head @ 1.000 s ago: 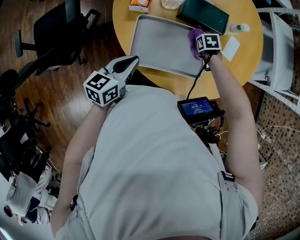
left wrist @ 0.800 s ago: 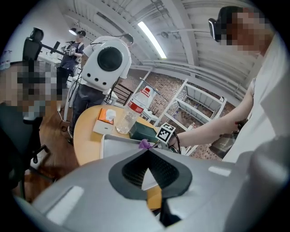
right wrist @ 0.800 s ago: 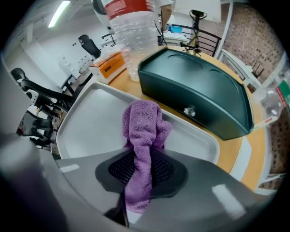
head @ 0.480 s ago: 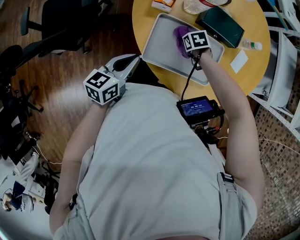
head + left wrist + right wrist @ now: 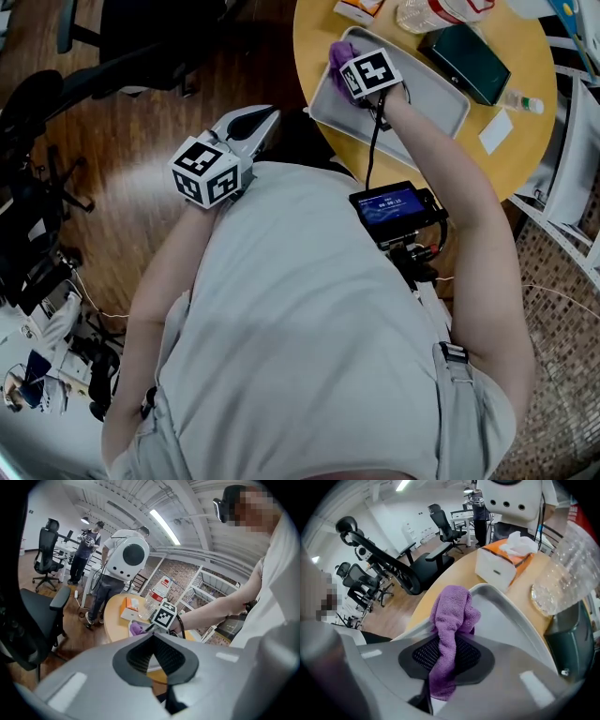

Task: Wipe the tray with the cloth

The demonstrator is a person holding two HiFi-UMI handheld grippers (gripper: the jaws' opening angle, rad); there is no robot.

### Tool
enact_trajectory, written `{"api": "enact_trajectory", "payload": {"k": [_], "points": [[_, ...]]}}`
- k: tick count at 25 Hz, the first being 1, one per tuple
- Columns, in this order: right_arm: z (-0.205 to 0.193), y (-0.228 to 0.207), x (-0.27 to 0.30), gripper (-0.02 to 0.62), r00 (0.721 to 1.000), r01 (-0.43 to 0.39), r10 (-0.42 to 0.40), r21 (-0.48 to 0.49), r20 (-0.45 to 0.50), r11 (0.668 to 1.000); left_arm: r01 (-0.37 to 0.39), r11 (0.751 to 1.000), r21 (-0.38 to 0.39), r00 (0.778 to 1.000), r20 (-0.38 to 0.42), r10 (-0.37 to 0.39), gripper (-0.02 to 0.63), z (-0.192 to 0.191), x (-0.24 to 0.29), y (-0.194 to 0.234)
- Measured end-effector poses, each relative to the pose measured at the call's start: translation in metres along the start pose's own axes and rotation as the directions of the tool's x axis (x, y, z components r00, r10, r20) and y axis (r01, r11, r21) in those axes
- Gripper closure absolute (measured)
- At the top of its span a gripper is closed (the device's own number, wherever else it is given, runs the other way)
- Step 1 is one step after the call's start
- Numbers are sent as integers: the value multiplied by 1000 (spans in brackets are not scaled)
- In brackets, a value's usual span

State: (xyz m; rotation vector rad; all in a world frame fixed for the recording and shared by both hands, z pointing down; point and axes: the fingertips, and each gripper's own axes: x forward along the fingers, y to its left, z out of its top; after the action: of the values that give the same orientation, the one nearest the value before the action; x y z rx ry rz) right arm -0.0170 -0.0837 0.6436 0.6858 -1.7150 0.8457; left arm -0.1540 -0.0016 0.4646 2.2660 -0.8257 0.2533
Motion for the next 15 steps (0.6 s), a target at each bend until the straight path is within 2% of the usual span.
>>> {"api": "enact_trajectory", "payload": {"k": [4,7,11,15], "points": [[-24,-3,-3,520,1000,30,-30,-54,-7,998,62,998,26,998,-34,-61,606,2,9,-6],[-57,-18,-12,520,998,59,-60,-36,-2,998,117,991,57,991,-74,-113,606,3,19,-17],[-118,-53,-34,520,993,114,-115,90,7,989,195,975,108,973,-145,-179,606,-1,39,-40],[-180,-89,-53,520,985,155,-169,256,31,954,253,957,142,955,-193,-224,606,-2,62,-65]]}}
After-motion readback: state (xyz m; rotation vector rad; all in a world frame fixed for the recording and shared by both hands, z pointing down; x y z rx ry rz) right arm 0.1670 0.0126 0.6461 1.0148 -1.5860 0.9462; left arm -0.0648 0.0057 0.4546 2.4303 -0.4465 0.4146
